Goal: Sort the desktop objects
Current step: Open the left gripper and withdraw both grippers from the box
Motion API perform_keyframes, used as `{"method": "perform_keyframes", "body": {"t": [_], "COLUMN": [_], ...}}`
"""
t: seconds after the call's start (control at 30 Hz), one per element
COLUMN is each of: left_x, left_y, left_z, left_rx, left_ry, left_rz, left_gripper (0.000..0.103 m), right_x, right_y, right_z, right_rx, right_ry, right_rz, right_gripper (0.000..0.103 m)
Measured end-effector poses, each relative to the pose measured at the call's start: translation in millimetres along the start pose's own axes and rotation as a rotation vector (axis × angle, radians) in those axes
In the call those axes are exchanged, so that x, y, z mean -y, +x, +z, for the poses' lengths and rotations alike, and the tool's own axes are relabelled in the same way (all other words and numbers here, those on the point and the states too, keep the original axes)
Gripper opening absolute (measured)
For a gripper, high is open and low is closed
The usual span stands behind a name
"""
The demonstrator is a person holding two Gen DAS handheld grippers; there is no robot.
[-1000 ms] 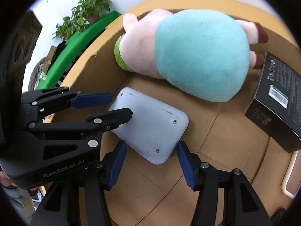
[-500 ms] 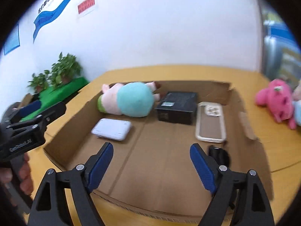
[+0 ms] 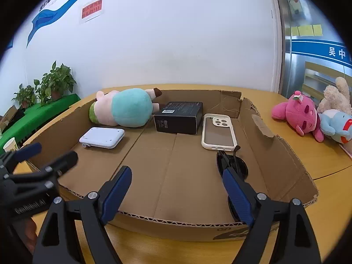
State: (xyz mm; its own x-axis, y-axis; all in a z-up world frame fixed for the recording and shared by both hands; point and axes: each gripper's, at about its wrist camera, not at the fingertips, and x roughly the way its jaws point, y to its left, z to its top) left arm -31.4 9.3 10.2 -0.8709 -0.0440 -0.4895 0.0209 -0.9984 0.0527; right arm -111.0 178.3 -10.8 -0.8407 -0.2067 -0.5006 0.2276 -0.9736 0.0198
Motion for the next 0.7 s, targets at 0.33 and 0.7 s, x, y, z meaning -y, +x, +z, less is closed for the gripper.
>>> {"method": "perform_keyframes", "body": {"t": [0.33,0.7], "left_x": [0.8,0.4], "left_y": [-1.5,-1.2], "left_z": [-3.9,-4.6], "left_rx": [0.033,0.033], "left_ry": [-0.003,0.003], "left_rz": [-0.012,-0.021], "left_gripper": [0.103,0.103], "right_x": [7.2,7.1], "right_y": [3.1,1.7], "right_z": [-3.7,-4.5], "right_rx": [0.026,0.027], "right_ry": [0.023,0.012], "right_rz": [-0.04,-0.029], "right_gripper": [0.103,0.103]}}
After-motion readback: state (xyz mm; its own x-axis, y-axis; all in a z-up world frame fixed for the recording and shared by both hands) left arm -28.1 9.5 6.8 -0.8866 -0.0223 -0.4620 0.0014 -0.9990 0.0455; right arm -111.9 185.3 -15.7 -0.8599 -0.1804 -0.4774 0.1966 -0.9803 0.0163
